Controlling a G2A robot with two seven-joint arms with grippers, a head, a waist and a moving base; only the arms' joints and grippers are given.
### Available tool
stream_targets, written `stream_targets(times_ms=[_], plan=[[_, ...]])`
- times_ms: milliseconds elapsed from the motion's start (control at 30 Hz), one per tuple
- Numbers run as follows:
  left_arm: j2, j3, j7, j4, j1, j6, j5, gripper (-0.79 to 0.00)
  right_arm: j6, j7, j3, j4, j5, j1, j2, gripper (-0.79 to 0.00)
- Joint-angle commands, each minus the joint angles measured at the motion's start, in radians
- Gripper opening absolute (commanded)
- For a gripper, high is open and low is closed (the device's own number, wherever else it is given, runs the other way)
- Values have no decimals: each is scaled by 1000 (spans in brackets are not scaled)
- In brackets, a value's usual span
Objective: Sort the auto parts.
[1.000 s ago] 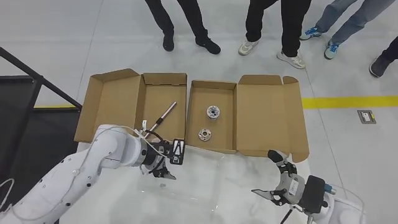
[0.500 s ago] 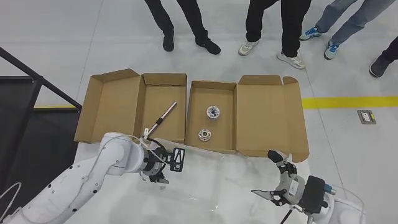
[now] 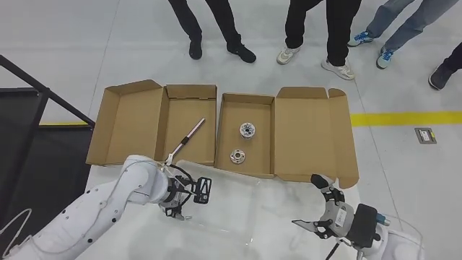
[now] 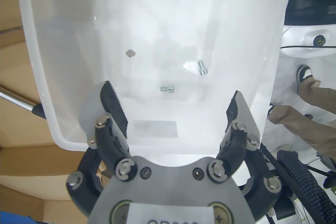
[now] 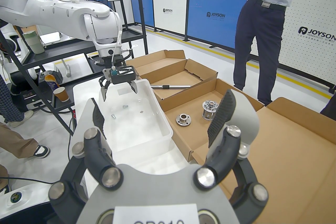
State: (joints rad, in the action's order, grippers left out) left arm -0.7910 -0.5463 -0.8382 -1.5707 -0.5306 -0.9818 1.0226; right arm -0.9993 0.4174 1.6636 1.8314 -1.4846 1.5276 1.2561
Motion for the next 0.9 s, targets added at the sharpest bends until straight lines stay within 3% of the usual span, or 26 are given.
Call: stream_targets(times_ms=[0,100,267,500,867], plan=[[0,0,0,0,0,0,0,0,0,0,0,0,0,0,0,0],[-3,1,9,1,-19,64,36,0,0,0,0,0,0,0,0,0],[-11,6,-8,17,-20,85,71,-129,0,0,0,0,0,0,0,0],[-38,34,-42,62,5,63,81,-191,0,0,0,0,0,0,0,0],[-105,98,-30,184,57,30,78,-237,0,0,0,0,0,0,0,0]])
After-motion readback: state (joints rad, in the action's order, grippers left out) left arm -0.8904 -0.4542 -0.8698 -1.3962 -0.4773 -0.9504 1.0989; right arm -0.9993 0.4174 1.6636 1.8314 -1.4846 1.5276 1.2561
